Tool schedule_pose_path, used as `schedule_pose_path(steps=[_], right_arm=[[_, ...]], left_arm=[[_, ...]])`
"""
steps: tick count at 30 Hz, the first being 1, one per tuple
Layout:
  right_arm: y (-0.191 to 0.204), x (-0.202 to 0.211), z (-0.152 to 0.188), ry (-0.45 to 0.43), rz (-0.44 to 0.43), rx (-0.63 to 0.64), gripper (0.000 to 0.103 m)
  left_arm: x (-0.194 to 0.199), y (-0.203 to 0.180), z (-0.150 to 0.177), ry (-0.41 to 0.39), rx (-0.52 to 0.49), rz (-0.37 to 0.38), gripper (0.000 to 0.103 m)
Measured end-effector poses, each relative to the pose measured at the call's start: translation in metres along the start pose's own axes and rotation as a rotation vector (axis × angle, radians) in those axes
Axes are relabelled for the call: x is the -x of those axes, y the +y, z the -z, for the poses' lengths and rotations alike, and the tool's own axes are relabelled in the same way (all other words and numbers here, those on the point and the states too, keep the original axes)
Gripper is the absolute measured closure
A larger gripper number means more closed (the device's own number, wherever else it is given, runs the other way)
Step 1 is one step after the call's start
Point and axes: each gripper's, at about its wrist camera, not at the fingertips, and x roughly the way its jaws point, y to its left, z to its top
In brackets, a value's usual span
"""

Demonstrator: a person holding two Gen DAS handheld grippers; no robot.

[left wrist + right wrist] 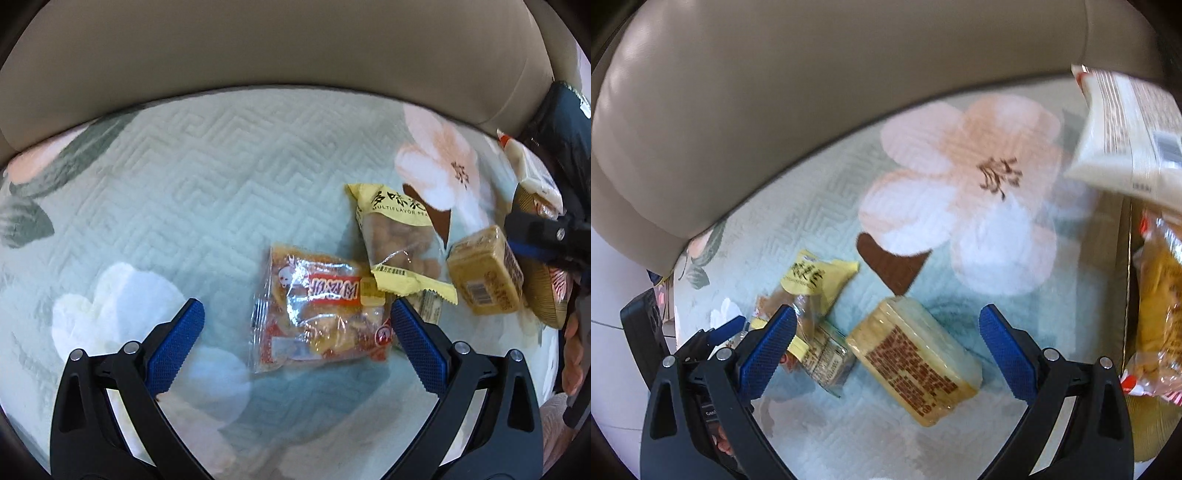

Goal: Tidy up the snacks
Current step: 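Grasp the orange-labelled pastry packet with the left tool while the right tool grasps the square bread loaf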

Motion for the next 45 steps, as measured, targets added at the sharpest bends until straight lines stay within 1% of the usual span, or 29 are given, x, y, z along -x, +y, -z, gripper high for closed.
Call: schedule_pose_path(steps=[2,4,7,10,13,14,16,17,18,20,22,24,26,27,29,30,31,32,33,34,38,45], right_arm=[[-0.002,-0.002,0.002,0.019,-0.006,-0.011,0.005],[-0.002,-0.004,0.003,0.046,0.001,-0.005,0.007],[0.004,-0.008,0.007,0.093,-0.022,0.022,0.019],[0.018,-0.011,0.014,0.130,-0.017,0.087,0.019],[0.035,-0.012,0.021,0.157,-0.069,0.141,0.019],[0.041,-0.010,0.022,0.162,-0.107,0.157,0.019],[0.049,-0.009,0.024,0.170,-0.185,0.166,0.019],[0.050,-0.008,0.024,0.168,-0.193,0.164,0.018],[0.051,-0.008,0.024,0.159,-0.175,0.162,0.015],[0.049,-0.011,0.023,0.149,-0.091,0.173,0.013],[0.042,-0.015,0.023,0.161,-0.029,0.172,0.012],[0.036,-0.021,0.024,0.182,-0.005,0.153,0.009],[0.034,-0.027,0.024,0.199,0.031,0.155,0.008],[0.034,-0.031,0.024,0.208,0.046,0.161,0.005],[0.032,-0.047,0.027,0.252,0.109,0.178,0.005],[0.030,-0.056,0.028,0.285,0.143,0.181,0.005],[0.029,-0.063,0.029,0.307,0.159,0.199,0.005],[0.030,-0.063,0.030,0.301,0.162,0.215,0.005],[0.030,-0.062,0.029,0.302,0.162,0.213,0.005],[0.029,-0.061,0.028,0.306,0.159,0.200,0.005],[0.025,-0.059,0.027,0.302,0.153,0.193,0.005],[0.027,-0.063,0.022,0.319,0.154,0.198,0.005]], left_arm=[[0.000,-0.001,0.001,-0.007,-0.021,-0.002,0.003],[0.001,-0.002,0.002,-0.015,-0.031,-0.003,0.003],[0.000,-0.003,0.001,-0.019,-0.038,-0.009,0.003],[-0.004,-0.006,0.000,-0.023,-0.059,-0.020,0.003],[-0.004,-0.005,-0.001,-0.020,-0.057,-0.044,0.003],[-0.003,-0.002,-0.002,-0.015,-0.046,-0.052,0.003],[0.000,0.004,-0.003,-0.012,-0.017,-0.088,0.003],[0.001,0.006,-0.003,-0.014,-0.015,-0.117,0.003],[0.002,0.007,-0.004,-0.016,-0.020,-0.144,0.003],[0.006,0.008,-0.005,-0.029,-0.044,-0.197,0.003],[0.009,0.006,-0.006,-0.042,-0.067,-0.250,0.003],[0.011,0.002,-0.007,-0.064,-0.096,-0.293,0.003],[0.008,-0.003,-0.007,-0.074,-0.133,-0.300,0.003],[0.006,-0.005,-0.006,-0.068,-0.147,-0.297,0.003],[-0.004,-0.007,-0.005,-0.034,-0.164,-0.261,0.003],[-0.010,-0.009,-0.005,-0.014,-0.165,-0.256,0.003],[-0.020,-0.008,-0.005,0.022,-0.170,-0.264,0.003],[-0.023,-0.010,-0.004,0.017,-0.191,-0.279,0.003],[-0.022,-0.013,-0.004,-0.010,-0.212,-0.287,0.003],[-0.023,-0.015,-0.005,-0.018,-0.226,-0.293,0.003],[-0.025,-0.014,-0.011,-0.051,-0.202,-0.267,0.003],[-0.026,-0.011,-0.015,-0.074,-0.212,-0.273,0.003]])
